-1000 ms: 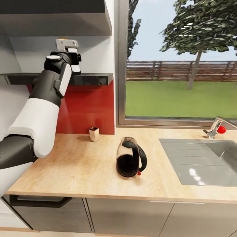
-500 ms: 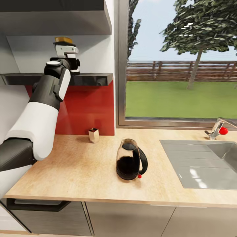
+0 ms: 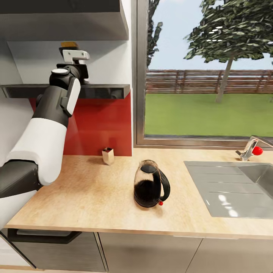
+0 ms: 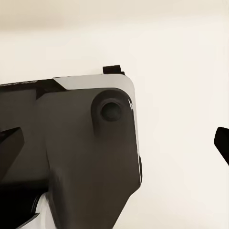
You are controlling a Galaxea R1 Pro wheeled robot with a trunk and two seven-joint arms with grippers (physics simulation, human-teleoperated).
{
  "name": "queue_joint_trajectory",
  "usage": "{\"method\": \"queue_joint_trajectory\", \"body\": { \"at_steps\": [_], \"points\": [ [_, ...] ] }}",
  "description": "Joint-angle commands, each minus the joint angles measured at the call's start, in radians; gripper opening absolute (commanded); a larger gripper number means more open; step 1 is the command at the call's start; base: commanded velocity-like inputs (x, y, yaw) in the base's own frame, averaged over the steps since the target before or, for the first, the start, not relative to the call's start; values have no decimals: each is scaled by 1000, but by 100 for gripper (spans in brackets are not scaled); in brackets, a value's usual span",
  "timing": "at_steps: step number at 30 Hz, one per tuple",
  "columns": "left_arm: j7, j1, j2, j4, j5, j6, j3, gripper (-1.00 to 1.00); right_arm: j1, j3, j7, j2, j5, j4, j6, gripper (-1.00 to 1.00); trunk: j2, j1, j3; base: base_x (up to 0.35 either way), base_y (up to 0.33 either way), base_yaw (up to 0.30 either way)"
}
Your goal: Set up a coffee station on the kitchen countertop: keep the coffee maker on the countertop, move the bottle of coffee from the kitchen shelf to the counter next to the coffee maker, place a paper coffee filter on top of the coffee maker, put the saucer next to the coffee maker with the coffee cup on the saucer, and place the electric kettle next to the coffee maker.
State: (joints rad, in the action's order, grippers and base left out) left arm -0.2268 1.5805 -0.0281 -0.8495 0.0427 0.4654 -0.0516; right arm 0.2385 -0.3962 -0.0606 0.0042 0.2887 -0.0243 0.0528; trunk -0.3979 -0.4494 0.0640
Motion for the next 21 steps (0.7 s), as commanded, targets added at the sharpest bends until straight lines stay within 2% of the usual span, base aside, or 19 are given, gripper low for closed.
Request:
{"method": "queue_joint_trajectory", "body": {
  "at_steps": [1, 21],
  "points": [
    [-3, 1, 0, -4, 5, 7, -2, -100, 0, -7, -2, 0, 10, -2, 6, 100, -2, -1, 2, 0, 0, 0],
    [-4, 1, 3, -13, 5, 10, -1, -100, -1, -7, -2, 1, 10, -2, 6, 100, -2, -1, 2, 0, 0, 0]
  ]
}}
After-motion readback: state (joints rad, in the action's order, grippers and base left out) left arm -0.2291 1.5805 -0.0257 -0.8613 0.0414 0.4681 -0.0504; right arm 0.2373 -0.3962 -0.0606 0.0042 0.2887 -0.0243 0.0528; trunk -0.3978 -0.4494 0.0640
